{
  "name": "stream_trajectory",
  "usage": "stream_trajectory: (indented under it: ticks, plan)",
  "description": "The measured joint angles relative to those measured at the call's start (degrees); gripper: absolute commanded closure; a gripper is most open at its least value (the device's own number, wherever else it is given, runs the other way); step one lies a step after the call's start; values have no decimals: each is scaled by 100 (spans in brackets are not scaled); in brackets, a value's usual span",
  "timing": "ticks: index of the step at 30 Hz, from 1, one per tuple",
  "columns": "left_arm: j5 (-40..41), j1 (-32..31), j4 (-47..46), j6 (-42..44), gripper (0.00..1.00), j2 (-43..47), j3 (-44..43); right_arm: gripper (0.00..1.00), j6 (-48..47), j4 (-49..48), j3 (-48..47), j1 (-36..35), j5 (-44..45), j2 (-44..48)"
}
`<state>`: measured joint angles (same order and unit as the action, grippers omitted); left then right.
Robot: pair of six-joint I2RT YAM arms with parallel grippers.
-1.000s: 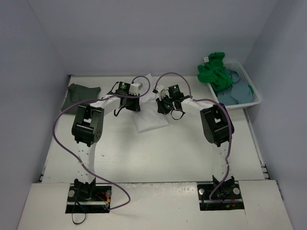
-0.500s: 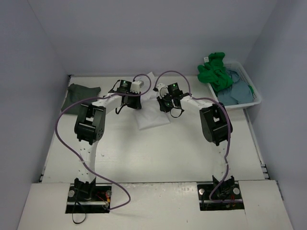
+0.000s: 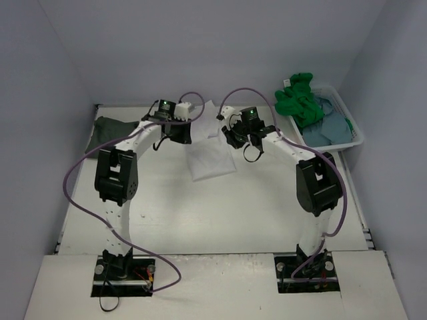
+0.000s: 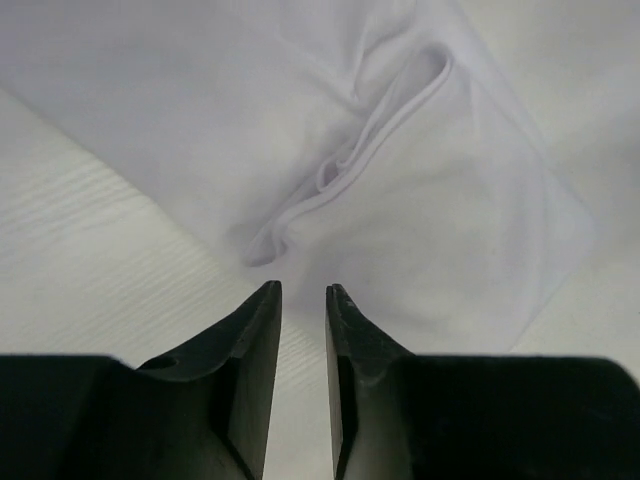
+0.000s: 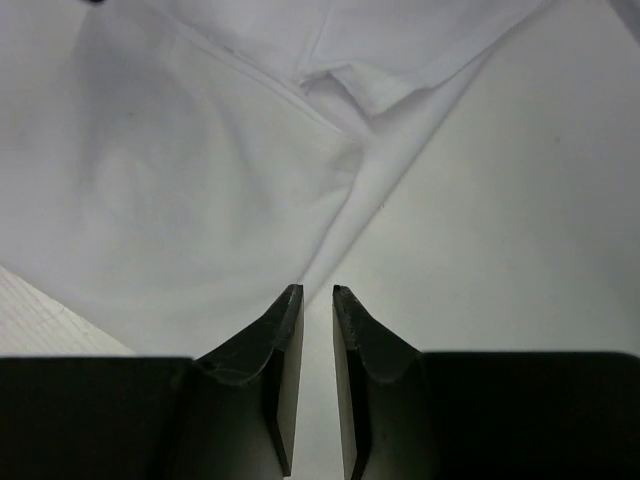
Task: Fold and stack the t-shirts
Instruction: Pick up the 2/3-rectangle-folded T-shirt from the center of the board.
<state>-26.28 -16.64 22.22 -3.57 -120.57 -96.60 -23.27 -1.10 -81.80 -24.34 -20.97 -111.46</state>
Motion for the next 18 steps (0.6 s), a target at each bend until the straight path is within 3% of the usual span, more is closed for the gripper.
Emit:
stream_trajectory:
  ticks: [4, 8, 9, 13, 18]
  plan:
    - [-55, 299, 367, 22, 74, 479, -472, 78, -439, 4, 249, -221, 136, 415]
    - [-105, 833, 640, 63, 74, 1292, -551, 68, -1102, -9, 824, -920, 457, 660]
    - [-120, 986, 695, 72, 74, 1499, -538, 61, -1252, -2, 992, -1156, 540, 667]
    - [-186, 1735, 815, 184, 74, 2433, -212, 46, -1703, 4, 1491, -1853, 780, 590]
    - [-212, 2549, 1008, 452, 74, 3305, 507, 43, -2175, -227, 1764, -2011, 1220, 557]
